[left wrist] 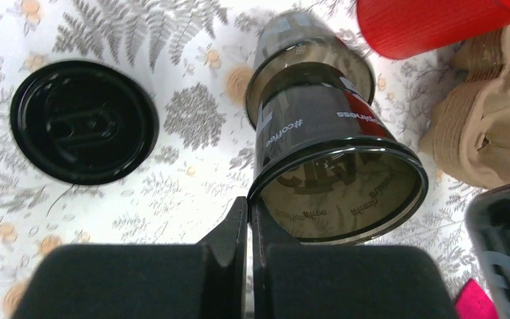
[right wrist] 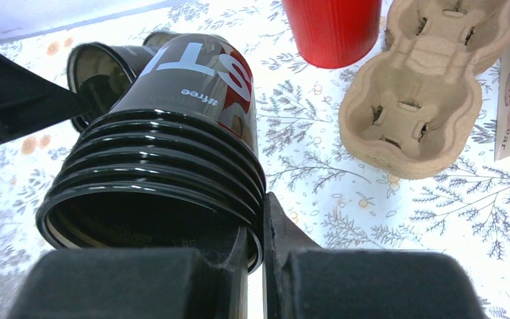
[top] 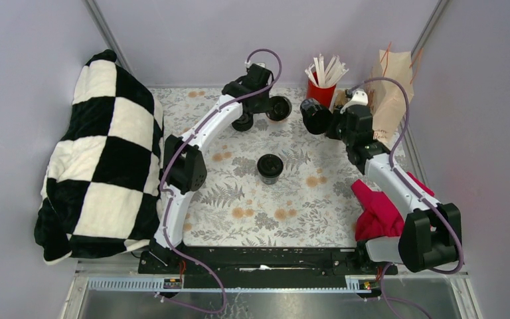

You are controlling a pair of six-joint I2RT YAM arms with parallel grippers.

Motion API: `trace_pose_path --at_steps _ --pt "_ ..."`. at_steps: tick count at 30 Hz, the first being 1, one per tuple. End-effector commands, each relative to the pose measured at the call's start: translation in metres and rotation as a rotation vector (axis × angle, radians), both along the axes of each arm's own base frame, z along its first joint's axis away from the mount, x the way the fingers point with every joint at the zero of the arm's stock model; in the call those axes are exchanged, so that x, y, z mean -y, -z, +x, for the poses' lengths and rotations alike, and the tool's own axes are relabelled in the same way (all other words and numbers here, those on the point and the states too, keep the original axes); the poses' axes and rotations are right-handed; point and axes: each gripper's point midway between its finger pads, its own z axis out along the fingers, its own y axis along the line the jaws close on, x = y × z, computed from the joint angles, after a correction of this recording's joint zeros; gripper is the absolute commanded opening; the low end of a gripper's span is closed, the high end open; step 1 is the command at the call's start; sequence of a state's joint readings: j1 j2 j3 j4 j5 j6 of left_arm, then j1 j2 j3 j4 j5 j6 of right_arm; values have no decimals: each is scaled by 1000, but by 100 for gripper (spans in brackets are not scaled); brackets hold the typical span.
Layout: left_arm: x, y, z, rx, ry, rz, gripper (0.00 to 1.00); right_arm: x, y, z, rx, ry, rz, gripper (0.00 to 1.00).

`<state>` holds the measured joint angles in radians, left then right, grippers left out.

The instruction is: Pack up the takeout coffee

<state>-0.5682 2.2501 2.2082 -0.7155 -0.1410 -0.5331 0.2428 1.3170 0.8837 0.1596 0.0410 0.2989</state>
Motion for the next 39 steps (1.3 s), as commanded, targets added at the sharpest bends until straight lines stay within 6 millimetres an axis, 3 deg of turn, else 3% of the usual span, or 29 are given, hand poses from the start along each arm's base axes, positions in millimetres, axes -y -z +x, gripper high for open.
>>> trace_pose_path --at_steps 1,6,12,14,19,21,24,27,32,36,39 --pt "-19 -23 -38 -121 4 12 0 -13 -33 -17 -122 -57 54 0" --pt "-11 -14 -53 -159 58 20 0 -22 -66 -38 -144 -126 91 0" --pt "-4 -31 -30 -38 46 -14 0 -31 -68 -38 -134 -180 101 0" --pt "2 -34 -33 -20 84 -55 0 -35 -66 -36 -143 -193 116 0" --pt "-4 -32 -57 -34 132 -59 0 -35 -62 -38 -177 -205 97 0" --pt "-10 -22 -68 -76 141 -25 0 -31 -71 -47 -184 -200 85 0" --pt "-2 -8 -85 -128 196 9 0 -35 -84 -65 -186 -239 110 0" --pt "9 0 -92 -128 193 63 0 -41 -75 -83 -316 -286 106 0" --pt "36 8 -98 -146 156 37 0 -45 -66 -83 -358 -249 59 0" --pt "52 3 -102 -123 138 -6 0 -53 -52 -81 -411 -240 39 0" --pt "58 3 -107 -140 138 -25 0 -47 -41 -81 -440 -173 -33 0"
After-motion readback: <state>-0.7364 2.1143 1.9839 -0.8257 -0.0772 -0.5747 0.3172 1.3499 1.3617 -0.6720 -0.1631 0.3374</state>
